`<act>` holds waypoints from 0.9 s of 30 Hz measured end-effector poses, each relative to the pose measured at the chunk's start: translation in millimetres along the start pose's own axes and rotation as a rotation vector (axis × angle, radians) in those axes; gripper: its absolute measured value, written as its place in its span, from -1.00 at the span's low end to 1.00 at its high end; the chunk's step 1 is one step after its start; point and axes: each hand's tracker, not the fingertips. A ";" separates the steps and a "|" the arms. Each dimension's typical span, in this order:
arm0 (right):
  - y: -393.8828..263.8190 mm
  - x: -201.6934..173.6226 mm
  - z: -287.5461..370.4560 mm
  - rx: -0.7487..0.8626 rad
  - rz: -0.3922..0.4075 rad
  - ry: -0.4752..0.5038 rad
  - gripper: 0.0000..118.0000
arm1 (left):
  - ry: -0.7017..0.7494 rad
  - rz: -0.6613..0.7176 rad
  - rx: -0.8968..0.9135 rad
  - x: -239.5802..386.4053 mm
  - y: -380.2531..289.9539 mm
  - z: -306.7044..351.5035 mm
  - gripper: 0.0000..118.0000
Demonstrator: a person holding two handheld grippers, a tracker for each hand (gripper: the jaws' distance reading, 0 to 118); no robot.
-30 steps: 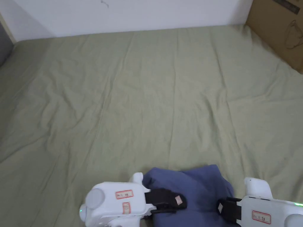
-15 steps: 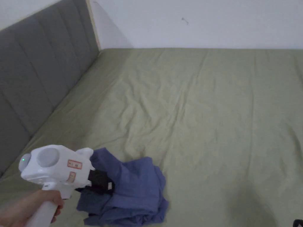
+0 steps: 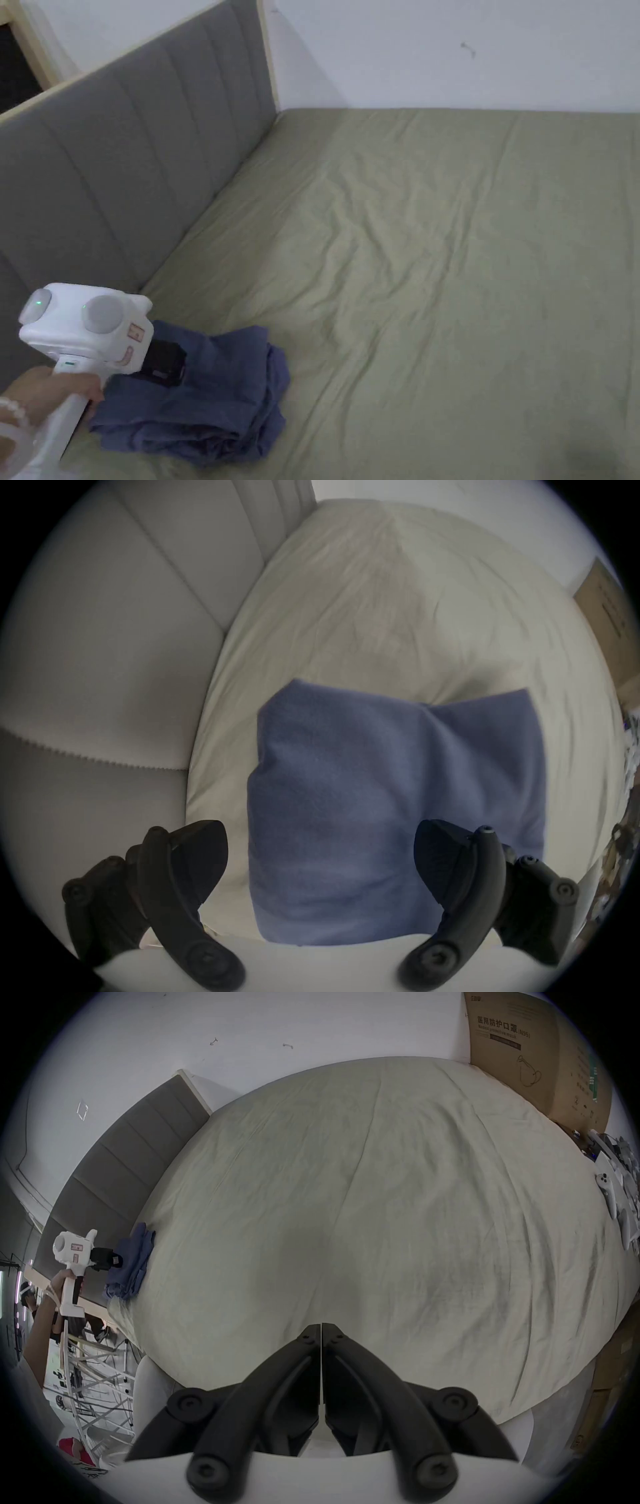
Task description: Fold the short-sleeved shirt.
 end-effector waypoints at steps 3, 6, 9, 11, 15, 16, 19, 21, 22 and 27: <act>0.5 5.8 8.1 0.016 0.001 0.000 -0.99 | 0.035 0.032 0.103 7.2 -7.6 40.9 0.64; 0.5 9.5 18.9 0.044 0.003 0.008 -0.99 | 0.117 -0.016 0.216 26.4 -13.9 89.7 -0.32; 1.8 9.6 30.9 0.086 0.000 0.025 -0.99 | 0.094 -0.057 0.389 61.8 -31.6 141.5 -0.95; 4.3 3.3 41.7 0.134 0.015 0.017 -0.99 | -0.007 -0.022 0.504 91.9 -51.5 173.6 -1.00; 16.3 -10.7 68.0 0.263 0.044 0.019 -0.99 | -0.105 -0.032 0.605 153.6 -77.8 210.4 -1.00; 20.2 -15.9 76.5 0.300 0.059 0.005 -0.99 | -0.110 -0.040 0.625 168.9 -80.2 213.2 -1.00; 29.0 -36.0 106.1 0.430 0.118 -0.052 -0.99 | -0.134 -0.059 0.739 211.7 -95.7 236.8 -1.00; 32.8 -45.5 125.9 0.513 0.134 -0.077 -0.99 | -0.148 -0.080 0.829 236.6 -105.9 254.8 -1.00; 34.6 -50.6 136.8 0.551 0.136 -0.078 -0.99 | -0.134 -0.097 0.855 246.9 -108.8 263.5 -1.00; 37.6 -66.5 182.1 0.736 0.170 -0.131 -0.99 | -0.204 -0.045 0.984 278.0 -124.1 297.8 -1.00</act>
